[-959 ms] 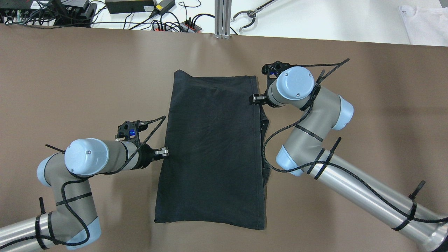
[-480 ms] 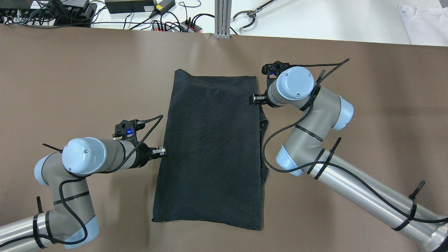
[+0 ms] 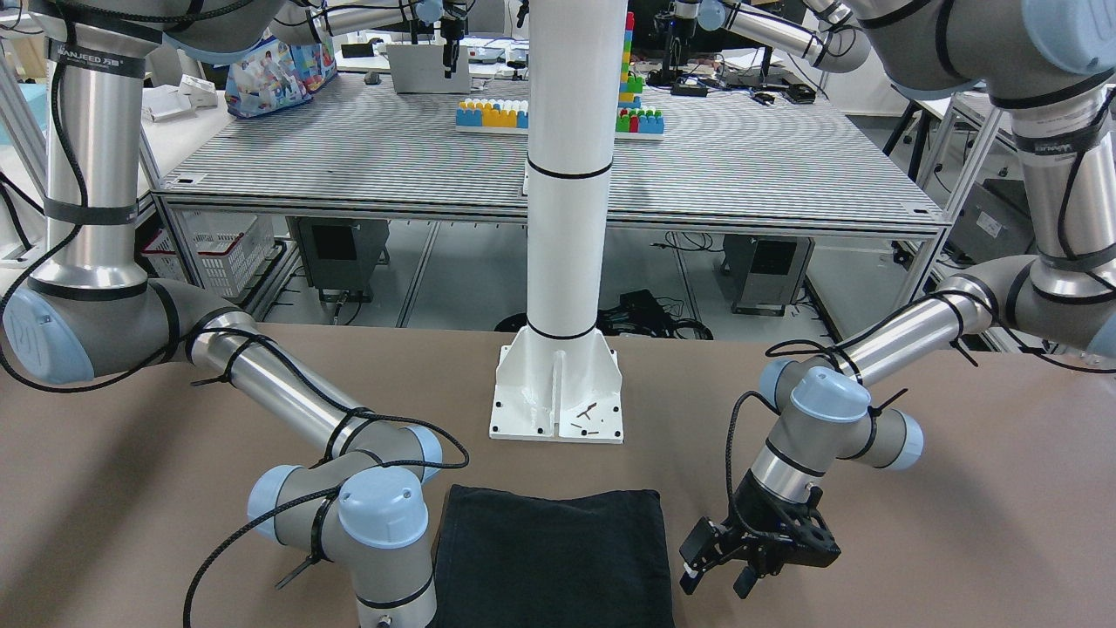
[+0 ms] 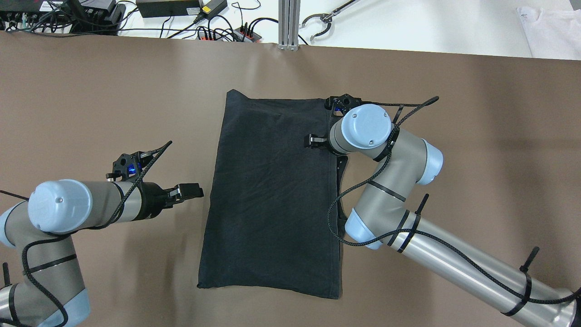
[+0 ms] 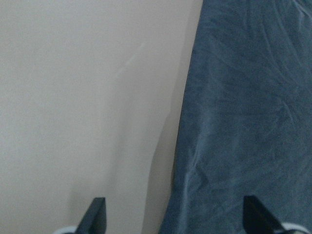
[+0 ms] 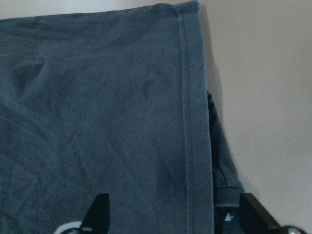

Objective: Fold clothes

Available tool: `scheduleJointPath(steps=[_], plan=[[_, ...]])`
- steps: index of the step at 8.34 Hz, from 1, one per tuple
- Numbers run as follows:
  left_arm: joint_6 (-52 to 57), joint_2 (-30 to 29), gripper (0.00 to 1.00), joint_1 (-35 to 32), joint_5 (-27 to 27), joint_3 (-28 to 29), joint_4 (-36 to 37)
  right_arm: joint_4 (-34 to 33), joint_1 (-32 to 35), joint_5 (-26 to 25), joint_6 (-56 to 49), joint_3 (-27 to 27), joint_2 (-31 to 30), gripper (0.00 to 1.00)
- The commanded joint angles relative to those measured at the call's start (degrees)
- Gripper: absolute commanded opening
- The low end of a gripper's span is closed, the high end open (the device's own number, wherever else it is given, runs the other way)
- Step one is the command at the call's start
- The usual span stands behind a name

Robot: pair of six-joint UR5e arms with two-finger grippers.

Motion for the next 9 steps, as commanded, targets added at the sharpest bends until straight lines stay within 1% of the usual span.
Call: scheduleJointPath(steps=[1,2,3,4,5,6,8,9], plan=[[-13.9,1.7,1.00,7.8,9.1,-1.6,-0.2,0.0,-1.8,-0.2,6.1,1.1,0.2,0.94],[-20.4,1.7,1.00,10.9,12.0,-2.7,-0.2,0.0,-2.2,-0.6,6.7,1.1,0.2,0.94],[-25.6,3.2,1.00,14.5,15.0,-4.6,-0.1,0.0,-2.2,-1.2,6.8,1.1,0.2,0.94],[-26.6,7.6,1.00,18.2,17.8,-7.0,-0.1,0.0,-2.2,-1.3,6.8,1.2,0.2,0.94],[-29.3,9.3,1.00,21.1,20.8,-8.0,-0.1,0.0,-2.2,-1.4,6.8,1.2,0.3,0.94],[-30.4,9.0,1.00,23.7,24.0,-7.4,-0.1,0.0,-2.2,-1.5,7.0,1.2,0.2,0.94],[-31.0,7.1,1.00,25.8,25.6,-6.3,-0.1,0.1,-2.6,-2.2,7.1,1.2,0.2,0.94],[-31.4,4.9,1.00,25.9,26.3,-4.3,-0.1,0.0,-2.6,-2.2,7.0,1.2,0.2,0.94]])
